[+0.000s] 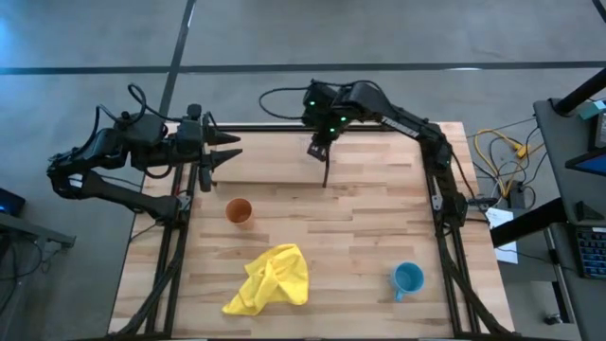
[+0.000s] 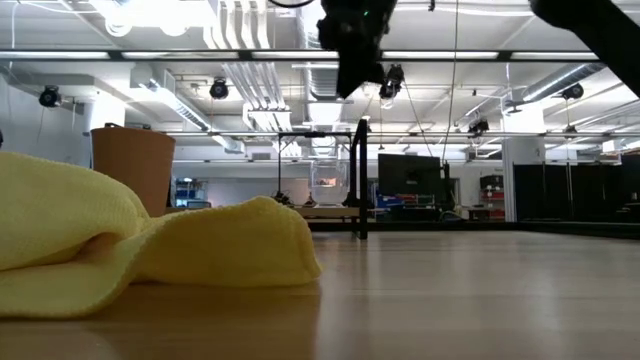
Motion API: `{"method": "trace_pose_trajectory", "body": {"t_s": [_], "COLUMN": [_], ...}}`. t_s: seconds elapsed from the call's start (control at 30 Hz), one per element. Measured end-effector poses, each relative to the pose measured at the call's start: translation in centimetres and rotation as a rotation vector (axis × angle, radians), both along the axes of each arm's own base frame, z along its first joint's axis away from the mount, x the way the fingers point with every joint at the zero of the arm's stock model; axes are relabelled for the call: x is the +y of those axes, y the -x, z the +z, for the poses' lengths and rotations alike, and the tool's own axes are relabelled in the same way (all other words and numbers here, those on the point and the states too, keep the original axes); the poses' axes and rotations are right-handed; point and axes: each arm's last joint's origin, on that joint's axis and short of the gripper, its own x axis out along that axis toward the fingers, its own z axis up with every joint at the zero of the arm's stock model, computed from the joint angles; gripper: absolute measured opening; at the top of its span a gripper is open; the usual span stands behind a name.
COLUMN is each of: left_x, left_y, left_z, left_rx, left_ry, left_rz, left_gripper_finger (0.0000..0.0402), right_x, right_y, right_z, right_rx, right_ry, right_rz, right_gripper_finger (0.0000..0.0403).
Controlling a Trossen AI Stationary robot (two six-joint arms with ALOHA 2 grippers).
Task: Stack small to large cups/mugs on shelf
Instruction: Put the blue mug on the shelf
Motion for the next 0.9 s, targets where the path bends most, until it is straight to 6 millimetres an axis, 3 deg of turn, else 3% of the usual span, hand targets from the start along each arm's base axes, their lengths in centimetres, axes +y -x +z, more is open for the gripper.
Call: {"method": "trace_pose_trajectory", "body": {"t_s": [0.2,0.67,0.9], "left_x": [0.0,0.0,0.0], "left_y": [0.2,0.2,0.0], "left_z": [0.0,0.1,0.0], "left_rx": [-0.004,-0.006,0.0], "left_ry": [0.001,0.007,0.007], "left_rz": [0.0,0.002,0.002], "left_gripper_finger": [0.0116,0.0116,0.0116], "right_x": [1.8,6.6,9.0], "right_y": [3.2,9.3,12.2], "right_z": [2.6,9.7,12.1], "right_rx": [0.055,-0.163,-0.251], "right_ry": [-0.042,-0.043,-0.068], "right_rz": [-0.021,-0.076,-0.086], "right_gripper_finger": [0.007,0.0063,0.0065]}}
